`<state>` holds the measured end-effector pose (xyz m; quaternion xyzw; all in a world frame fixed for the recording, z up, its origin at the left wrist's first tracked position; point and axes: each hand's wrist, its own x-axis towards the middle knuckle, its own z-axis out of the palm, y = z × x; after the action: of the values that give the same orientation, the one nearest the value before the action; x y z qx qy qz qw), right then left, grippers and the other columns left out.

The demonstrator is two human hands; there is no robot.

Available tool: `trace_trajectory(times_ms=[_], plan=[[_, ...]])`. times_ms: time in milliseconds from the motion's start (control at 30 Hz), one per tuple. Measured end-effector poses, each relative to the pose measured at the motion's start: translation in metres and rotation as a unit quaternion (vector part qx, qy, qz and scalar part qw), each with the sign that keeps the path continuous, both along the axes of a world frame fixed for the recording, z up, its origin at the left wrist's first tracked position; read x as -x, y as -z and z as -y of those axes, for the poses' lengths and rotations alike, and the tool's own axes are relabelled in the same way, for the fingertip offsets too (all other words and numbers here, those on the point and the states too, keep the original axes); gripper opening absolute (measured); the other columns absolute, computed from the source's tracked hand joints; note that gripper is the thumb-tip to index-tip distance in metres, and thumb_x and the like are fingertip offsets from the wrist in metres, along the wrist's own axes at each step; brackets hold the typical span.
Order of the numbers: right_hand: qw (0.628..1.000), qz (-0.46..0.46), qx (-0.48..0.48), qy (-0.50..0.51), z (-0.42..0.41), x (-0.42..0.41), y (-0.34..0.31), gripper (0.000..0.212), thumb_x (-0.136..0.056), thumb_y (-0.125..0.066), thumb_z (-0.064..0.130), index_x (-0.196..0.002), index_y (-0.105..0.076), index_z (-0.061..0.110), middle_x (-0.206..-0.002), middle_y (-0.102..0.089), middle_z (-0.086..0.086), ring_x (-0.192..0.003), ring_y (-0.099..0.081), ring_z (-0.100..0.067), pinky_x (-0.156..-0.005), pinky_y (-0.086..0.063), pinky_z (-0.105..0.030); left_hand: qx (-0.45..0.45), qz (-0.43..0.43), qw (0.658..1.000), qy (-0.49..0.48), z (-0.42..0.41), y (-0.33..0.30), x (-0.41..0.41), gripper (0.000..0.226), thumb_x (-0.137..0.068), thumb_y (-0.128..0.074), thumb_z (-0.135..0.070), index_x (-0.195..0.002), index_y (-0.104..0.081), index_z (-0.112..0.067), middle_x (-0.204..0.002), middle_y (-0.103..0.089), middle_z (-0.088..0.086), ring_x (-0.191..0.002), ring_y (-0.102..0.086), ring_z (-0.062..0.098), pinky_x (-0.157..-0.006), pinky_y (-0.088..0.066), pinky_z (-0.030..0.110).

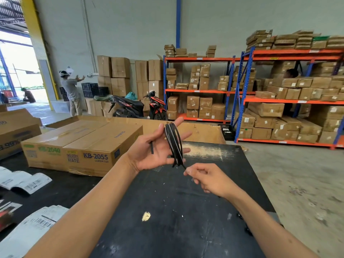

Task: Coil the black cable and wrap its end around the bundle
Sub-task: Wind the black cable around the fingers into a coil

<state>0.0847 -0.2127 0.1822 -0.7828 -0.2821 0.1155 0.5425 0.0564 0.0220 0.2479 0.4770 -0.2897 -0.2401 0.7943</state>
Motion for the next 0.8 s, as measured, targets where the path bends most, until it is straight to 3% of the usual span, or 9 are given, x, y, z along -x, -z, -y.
trace_trajectory(times_ms=[100,167,233,300,367,500,600,700,800], plan=[[1.000,0.001,0.007,-0.011,-0.002,0.009,0.001,0.023,-0.102,-0.061,0.035,-0.112,-0.078,0.023,-0.067,-0.059,0.004,-0.045,-0.035,-0.009,-0.047,-0.031,-0.027,0.005,-0.030,0.996,-0.088,-0.005,0.005,-0.009,0.052,-0.100,-0.040,-0.048,-0.151,-0.039,-0.039,-0.167,-0.017,0.006,-0.145,-0.015,0.043,-0.118,0.002,0.062],[1.000,0.002,0.018,-0.005,-0.004,0.012,0.000,0.023,-0.104,-0.059,0.025,-0.120,-0.072,0.016,-0.069,-0.066,0.003,-0.045,-0.039,-0.010,-0.048,-0.035,-0.027,-0.002,-0.051,0.990,-0.133,-0.005,0.012,-0.013,0.050,-0.097,-0.046,-0.048,-0.146,-0.047,-0.038,-0.163,-0.022,0.005,-0.125,-0.035,0.033,-0.117,-0.014,0.056],[1.000,-0.001,0.022,-0.004,-0.006,0.017,-0.002,0.025,-0.104,-0.056,0.017,-0.127,-0.066,0.017,-0.074,-0.073,0.001,-0.046,-0.044,-0.011,-0.049,-0.040,-0.026,-0.015,-0.065,0.983,-0.169,-0.005,0.019,-0.016,0.047,-0.096,-0.048,-0.048,-0.142,-0.053,-0.039,-0.149,-0.032,0.003,-0.105,-0.046,0.022,-0.100,-0.035,0.045],[1.000,0.001,0.016,-0.006,-0.009,0.022,-0.006,0.025,-0.102,-0.053,0.012,-0.124,-0.064,0.019,-0.080,-0.078,-0.006,-0.048,-0.049,-0.012,-0.050,-0.046,-0.025,-0.025,-0.081,0.979,-0.187,-0.005,0.025,-0.017,0.045,-0.095,-0.049,-0.049,-0.138,-0.057,-0.040,-0.134,-0.040,0.001,-0.093,-0.049,0.018,-0.086,-0.041,0.038],[1.000,-0.010,-0.014,0.002,-0.012,0.024,-0.009,0.022,-0.100,-0.051,0.004,-0.115,-0.067,0.010,-0.088,-0.079,-0.015,-0.052,-0.059,-0.014,-0.056,-0.054,-0.028,-0.036,-0.092,0.976,-0.195,-0.005,0.031,-0.017,0.045,-0.094,-0.049,-0.050,-0.137,-0.058,-0.040,-0.119,-0.049,-0.001,-0.090,-0.051,0.017,-0.083,-0.043,0.038],[0.994,-0.056,-0.095,0.006,-0.016,0.020,-0.013,0.022,-0.092,-0.054,-0.011,-0.106,-0.069,-0.004,-0.096,-0.077,-0.028,-0.078,-0.078,-0.028,-0.079,-0.065,-0.038,-0.088,-0.104,0.974,-0.180,0.003,0.040,-0.013,0.047,-0.096,-0.049,-0.047,-0.141,-0.055,-0.037,-0.111,-0.060,0.000,-0.084,-0.059,0.016,-0.070,-0.053,0.032],[0.994,-0.013,-0.105,0.031,-0.021,0.017,-0.014,0.012,-0.095,-0.063,0.000,-0.101,-0.073,0.005,-0.088,-0.080,-0.020,-0.081,-0.080,-0.027,-0.081,-0.065,-0.038,-0.124,-0.096,0.976,-0.154,0.009,0.044,-0.007,0.047,-0.100,-0.043,-0.046,-0.146,-0.049,-0.036,-0.114,-0.066,0.005,-0.091,-0.059,0.021,-0.073,-0.053,0.034],[0.990,0.096,-0.074,0.066,-0.024,0.015,-0.010,0.009,-0.100,-0.065,0.015,-0.096,-0.073,0.014,-0.078,-0.079,-0.009,-0.067,-0.078,-0.018,-0.070,-0.065,-0.033,-0.150,-0.089,0.973,-0.151,0.013,0.045,-0.003,0.047,-0.101,-0.039,-0.048,-0.146,-0.047,-0.037,-0.102,-0.069,0.011,-0.091,-0.048,0.026,-0.088,-0.038,0.040],[0.978,0.190,-0.036,0.080,-0.022,0.014,-0.007,0.008,-0.099,-0.066,0.020,-0.106,-0.068,0.024,-0.076,-0.078,0.000,-0.061,-0.076,-0.011,-0.069,-0.064,-0.031,-0.193,-0.089,0.965,-0.151,0.015,0.044,0.000,0.050,-0.103,-0.034,-0.051,-0.138,-0.054,-0.022,-0.099,-0.062,0.018,-0.084,-0.045,0.026,-0.076,-0.036,0.037]])
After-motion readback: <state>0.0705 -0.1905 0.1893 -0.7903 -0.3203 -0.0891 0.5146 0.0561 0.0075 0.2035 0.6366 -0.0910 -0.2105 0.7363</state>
